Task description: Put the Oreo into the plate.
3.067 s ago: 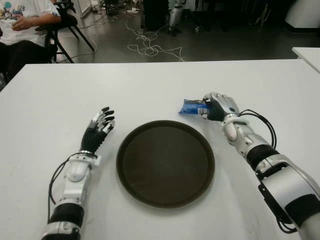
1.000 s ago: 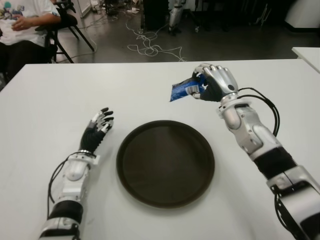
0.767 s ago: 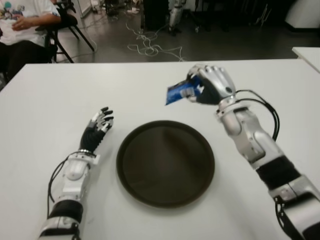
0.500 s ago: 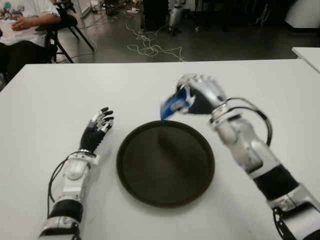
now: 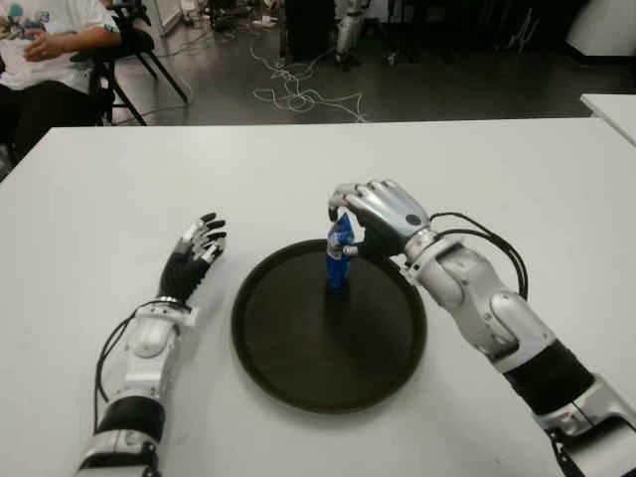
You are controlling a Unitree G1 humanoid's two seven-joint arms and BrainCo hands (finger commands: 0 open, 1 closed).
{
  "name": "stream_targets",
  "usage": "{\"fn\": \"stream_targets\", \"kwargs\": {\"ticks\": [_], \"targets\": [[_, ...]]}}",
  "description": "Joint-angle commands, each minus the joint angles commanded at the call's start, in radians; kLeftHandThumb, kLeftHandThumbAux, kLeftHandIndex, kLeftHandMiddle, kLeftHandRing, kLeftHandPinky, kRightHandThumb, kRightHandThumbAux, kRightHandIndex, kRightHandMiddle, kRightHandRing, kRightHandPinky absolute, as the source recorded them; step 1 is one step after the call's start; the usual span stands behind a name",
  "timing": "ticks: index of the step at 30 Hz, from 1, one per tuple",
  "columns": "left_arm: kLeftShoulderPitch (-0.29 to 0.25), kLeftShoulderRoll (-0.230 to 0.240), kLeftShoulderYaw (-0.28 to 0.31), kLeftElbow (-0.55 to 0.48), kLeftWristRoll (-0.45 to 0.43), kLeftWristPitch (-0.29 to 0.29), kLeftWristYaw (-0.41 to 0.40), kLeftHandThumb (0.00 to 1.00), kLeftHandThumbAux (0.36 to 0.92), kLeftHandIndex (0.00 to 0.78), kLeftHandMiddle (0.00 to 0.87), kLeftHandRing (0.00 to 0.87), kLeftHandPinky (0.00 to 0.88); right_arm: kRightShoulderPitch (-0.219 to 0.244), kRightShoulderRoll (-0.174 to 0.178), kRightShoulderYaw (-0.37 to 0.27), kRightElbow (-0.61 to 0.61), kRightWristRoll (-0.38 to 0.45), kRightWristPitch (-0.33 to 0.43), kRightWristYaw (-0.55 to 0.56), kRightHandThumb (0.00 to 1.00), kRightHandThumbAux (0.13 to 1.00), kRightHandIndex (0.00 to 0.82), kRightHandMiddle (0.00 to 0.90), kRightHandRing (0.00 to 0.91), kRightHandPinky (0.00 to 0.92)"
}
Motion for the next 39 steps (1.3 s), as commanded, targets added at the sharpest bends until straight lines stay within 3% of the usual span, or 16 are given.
{"fn": "stream_targets", "kwargs": {"ticks": [11,20,24,27,32,39], "targets": [[-0.001,0.002,0.001,0.005,0.002,-0.01,0.004,0.292,0.473,0.095,0.176,0.16,0.127,0.021,-0.029,-0.002,-0.022,0.004,-0.028,0.078,0.257,0.858,0.698,0.811,0.814,0.792],[-0.001,0.005,-0.001,-0.001,0.006,0.001,0.009,0.294,0.502,0.1,0.178,0.161,0.136,0.039,-0.056,-0.015,-0.07,0.011,-0.022,0.175,0.21,0.868,0.636,0.773,0.78,0.756],[0.0,0.007,-0.002,-0.003,0.009,-0.001,0.012,0.293,0.508,0.097,0.174,0.16,0.134,0.038,-0.064,-0.018,-0.071,0.006,-0.024,0.195,0.176,0.873,0.567,0.693,0.693,0.66],[0.002,0.007,-0.003,-0.006,0.01,-0.001,0.014,0.297,0.514,0.097,0.172,0.159,0.129,0.039,-0.071,-0.021,-0.079,0.003,-0.023,0.21,0.046,0.871,0.442,0.518,0.498,0.451],[0.003,0.002,-0.004,-0.017,0.009,0.004,0.015,0.289,0.514,0.101,0.179,0.16,0.124,0.03,-0.082,-0.02,-0.083,0.001,-0.025,0.244,0.007,0.841,0.359,0.399,0.377,0.325],[0.008,0.003,-0.005,-0.03,0.011,0.014,0.017,0.294,0.525,0.093,0.181,0.161,0.137,0.02,-0.096,-0.017,-0.078,-0.001,-0.034,0.276,0.0,0.809,0.312,0.337,0.318,0.286]]}}
